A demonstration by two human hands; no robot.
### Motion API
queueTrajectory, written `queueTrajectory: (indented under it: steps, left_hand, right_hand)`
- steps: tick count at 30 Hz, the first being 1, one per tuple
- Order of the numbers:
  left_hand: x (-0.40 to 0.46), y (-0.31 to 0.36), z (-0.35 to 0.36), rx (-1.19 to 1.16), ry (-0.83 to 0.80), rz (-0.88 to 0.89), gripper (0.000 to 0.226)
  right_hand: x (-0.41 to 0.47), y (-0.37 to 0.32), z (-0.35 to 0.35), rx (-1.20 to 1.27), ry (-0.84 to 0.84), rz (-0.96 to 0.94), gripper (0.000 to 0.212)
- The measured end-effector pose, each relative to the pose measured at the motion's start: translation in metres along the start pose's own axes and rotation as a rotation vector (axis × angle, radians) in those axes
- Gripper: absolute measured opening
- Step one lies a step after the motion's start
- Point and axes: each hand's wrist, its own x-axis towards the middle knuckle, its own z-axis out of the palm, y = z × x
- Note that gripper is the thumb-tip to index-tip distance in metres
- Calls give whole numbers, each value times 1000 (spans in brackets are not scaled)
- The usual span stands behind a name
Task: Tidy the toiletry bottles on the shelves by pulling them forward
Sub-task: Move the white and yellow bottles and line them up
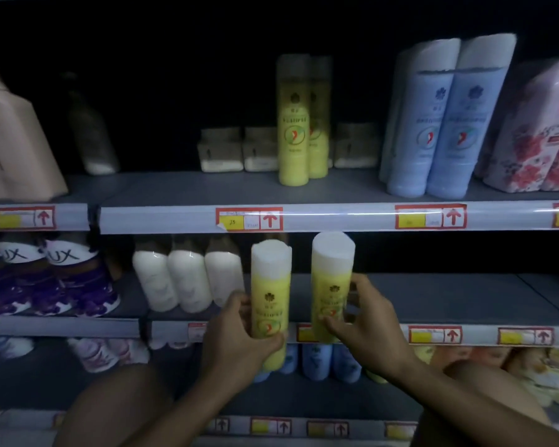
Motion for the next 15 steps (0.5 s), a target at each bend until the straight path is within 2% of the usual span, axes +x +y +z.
queueTrajectory:
  steps: [3,5,9,15]
  left_hand:
    - [6,-19,14,50,-92,-91,52]
    - [15,-22,20,63,-95,-94,50]
    - [42,-12,27,62,-41,-39,47]
    - [85,1,37,14,20,-11,57]
  right_hand:
    - [6,19,11,-82,-61,81,46]
    - [16,25,15,-108,-68,127,44]
    - [45,27,19,-108,-60,191,45]
    - [80,32,28,-36,-43,244,52]
